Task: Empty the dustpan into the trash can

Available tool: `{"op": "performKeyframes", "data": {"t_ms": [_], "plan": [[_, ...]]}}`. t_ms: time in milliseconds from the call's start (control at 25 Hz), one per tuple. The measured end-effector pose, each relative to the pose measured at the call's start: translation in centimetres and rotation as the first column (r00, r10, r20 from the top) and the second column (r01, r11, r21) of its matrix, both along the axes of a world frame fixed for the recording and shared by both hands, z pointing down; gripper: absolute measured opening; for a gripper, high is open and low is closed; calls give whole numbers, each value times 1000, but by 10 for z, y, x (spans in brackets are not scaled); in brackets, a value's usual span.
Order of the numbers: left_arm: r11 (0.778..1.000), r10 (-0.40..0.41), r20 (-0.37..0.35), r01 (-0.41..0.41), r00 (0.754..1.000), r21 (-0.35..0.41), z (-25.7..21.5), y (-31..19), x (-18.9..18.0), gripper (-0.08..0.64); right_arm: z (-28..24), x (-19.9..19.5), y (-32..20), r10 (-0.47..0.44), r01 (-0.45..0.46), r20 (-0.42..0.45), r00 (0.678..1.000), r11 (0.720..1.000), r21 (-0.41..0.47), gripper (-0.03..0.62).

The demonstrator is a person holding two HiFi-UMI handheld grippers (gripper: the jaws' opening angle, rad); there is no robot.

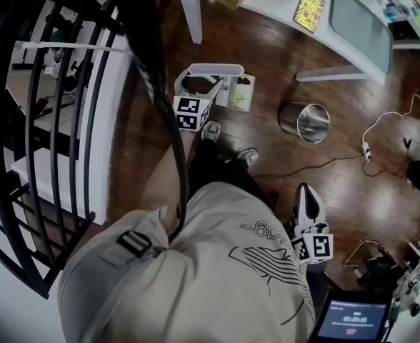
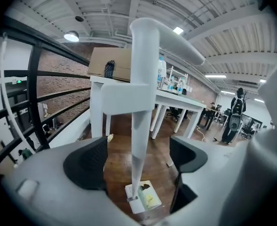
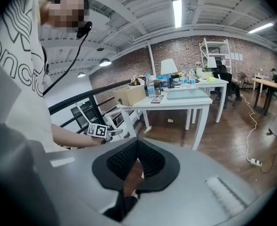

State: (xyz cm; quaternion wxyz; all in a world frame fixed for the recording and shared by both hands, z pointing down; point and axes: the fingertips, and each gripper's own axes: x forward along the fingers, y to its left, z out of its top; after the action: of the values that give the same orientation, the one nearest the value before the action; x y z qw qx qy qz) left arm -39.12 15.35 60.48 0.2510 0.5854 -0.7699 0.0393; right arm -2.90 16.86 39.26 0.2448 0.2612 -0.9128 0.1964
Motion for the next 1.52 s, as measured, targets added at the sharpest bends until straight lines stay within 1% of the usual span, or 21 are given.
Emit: {"op": "performKeyframes", "data": {"t_ms": [40,120,200,240,280,360,480,680,800,920,1080,1160,1360,1520], "plan": [[1000,2,11,-2,1000,25,-8,-1,-3,411,1,4,5,14,-14,-4,1000,1000,-3,2],[997,32,40,-35,999,63,-18,-4,-4,410,1,9,13,36,-36,-11,999,999,-7,2],[994,68,70,-73,995,82,-14,-11,1,359,0,14,15,48,-48,-14,999,999,-10,2],[993,74,84,-81,994,88,-12,-14,2,355,0,16,13,49,-49,-14,999,999,-11,2],[993,72,97,-81,993,90,-14,-17,2,317,0,17,10,47,-47,-13,999,999,-11,2],[994,58,100,-67,993,82,-20,-20,1,54,0,18,5,45,-45,-11,999,999,-15,2],[998,28,53,-31,998,54,-19,-19,-2,49,2,21,1,58,-58,-10,998,998,-29,2],[998,-10,-21,12,1000,57,-24,-17,-1,52,13,19,0,59,-59,6,998,997,-45,2],[998,-15,-31,17,999,65,-35,-13,5,60,15,15,-1,44,-44,15,999,998,-48,2],[999,-3,-41,5,999,48,-34,-4,8,63,17,11,-1,36,-35,28,999,998,-51,2],[998,-50,-89,53,995,35,-47,10,-4,64,17,3,1,18,-16,45,999,999,-42,2],[998,-42,-113,46,993,34,-57,16,-4,64,15,2,1,22,-20,59,998,999,-29,2],[999,12,-159,-5,987,42,-81,24,10,66,15,11,-8,85,-83,107,991,996,-26,2],[999,28,-159,-21,987,48,-107,20,16,67,18,18,-22,132,-128,152,980,991,-36,2]]}}
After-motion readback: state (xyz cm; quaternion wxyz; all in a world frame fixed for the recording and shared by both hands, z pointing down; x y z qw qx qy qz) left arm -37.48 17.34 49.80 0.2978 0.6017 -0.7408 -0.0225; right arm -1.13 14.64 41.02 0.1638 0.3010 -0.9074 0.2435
